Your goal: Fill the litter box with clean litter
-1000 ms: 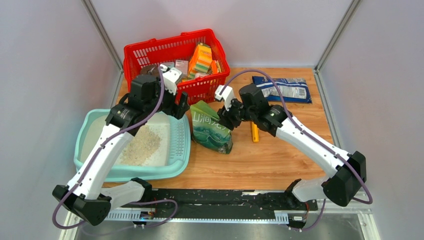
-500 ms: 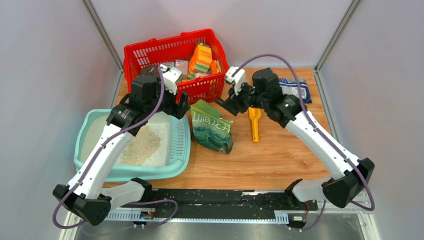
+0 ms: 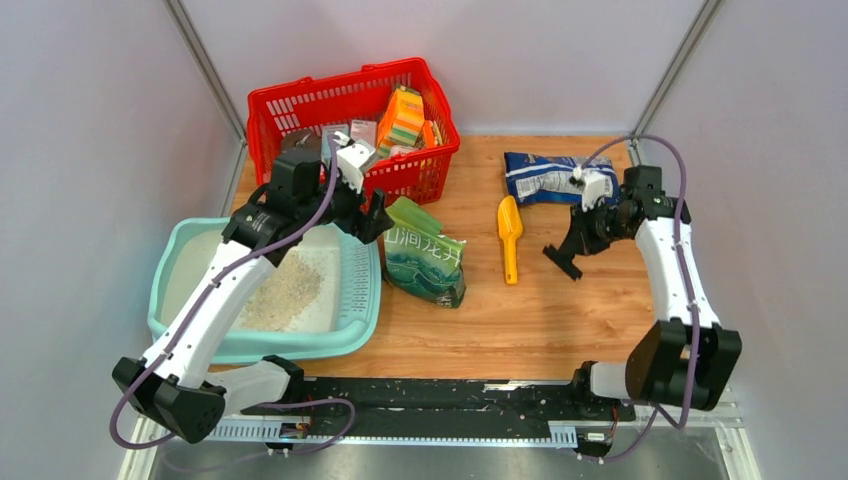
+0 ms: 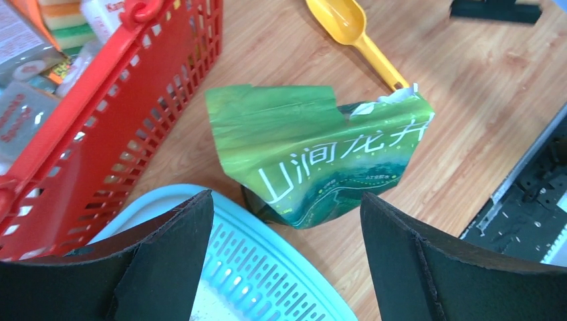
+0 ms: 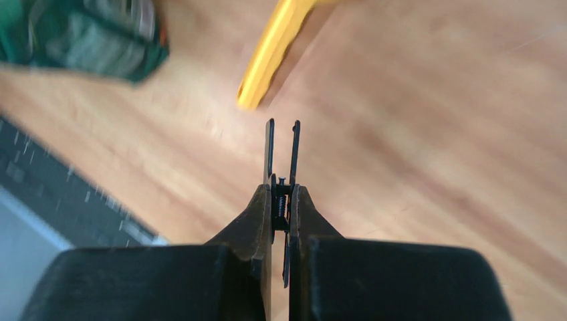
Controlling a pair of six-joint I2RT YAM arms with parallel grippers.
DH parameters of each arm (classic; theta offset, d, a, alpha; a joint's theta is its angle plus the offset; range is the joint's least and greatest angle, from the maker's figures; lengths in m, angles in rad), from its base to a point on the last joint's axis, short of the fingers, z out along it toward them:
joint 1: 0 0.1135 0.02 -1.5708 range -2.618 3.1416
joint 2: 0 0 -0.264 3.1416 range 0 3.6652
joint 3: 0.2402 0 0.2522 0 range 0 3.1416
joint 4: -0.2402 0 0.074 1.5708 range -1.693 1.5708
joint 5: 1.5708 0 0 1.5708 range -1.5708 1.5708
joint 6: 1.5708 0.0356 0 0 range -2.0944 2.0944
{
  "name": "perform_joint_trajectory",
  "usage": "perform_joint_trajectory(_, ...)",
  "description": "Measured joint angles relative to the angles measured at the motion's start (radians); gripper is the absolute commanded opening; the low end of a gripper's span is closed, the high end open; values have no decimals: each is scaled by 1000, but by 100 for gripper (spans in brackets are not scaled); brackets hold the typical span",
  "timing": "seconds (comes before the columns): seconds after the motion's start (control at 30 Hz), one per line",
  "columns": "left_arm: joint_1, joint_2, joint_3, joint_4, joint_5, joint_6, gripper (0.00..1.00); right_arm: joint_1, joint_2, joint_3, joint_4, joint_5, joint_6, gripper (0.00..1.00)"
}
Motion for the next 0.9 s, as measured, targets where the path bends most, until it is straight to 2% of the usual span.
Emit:
perform_joint_trajectory(0.1,0,12,0,1,35,0,88,-51,74,-73,-154,-77,-141,0)
perform_joint_trajectory(0.23,0,16,0,0,57,1,88,-103,137,-166,-259,-151,-261,1)
perform_joint_trajectory(0.37,0,16,-3,0,59,15,88,-134,170,-224,-224,-156,-277,4)
perform_joint_trajectory(0.4,0,16,-7,0,59,21,99,-138,175,-239,-199,-149,-270,5)
perform_joint_trajectory(0.47,0,17,-16,-3,63,43,100,-139,193,-257,-145,-130,-256,9)
perform_joint_trajectory(0.53,0,19,-25,-11,76,66,100,-139,231,-261,-91,-109,-241,15)
perform_joint_trajectory(0.57,0,22,-30,-12,85,84,100,-139,256,-261,-64,-94,-234,23)
perform_joint_trajectory(0.6,0,26,-32,-16,93,100,100,-139,281,-258,-46,-89,-223,24)
perform_joint_trajectory(0.7,0,49,-31,-47,119,156,100,-140,340,-248,-13,-52,-216,37)
perform_joint_trajectory(0.83,0,82,-26,-85,135,225,100,-145,359,-198,5,7,-200,52)
perform_joint_trajectory(0.9,0,84,-26,-95,130,245,100,-153,357,-151,11,13,-176,63)
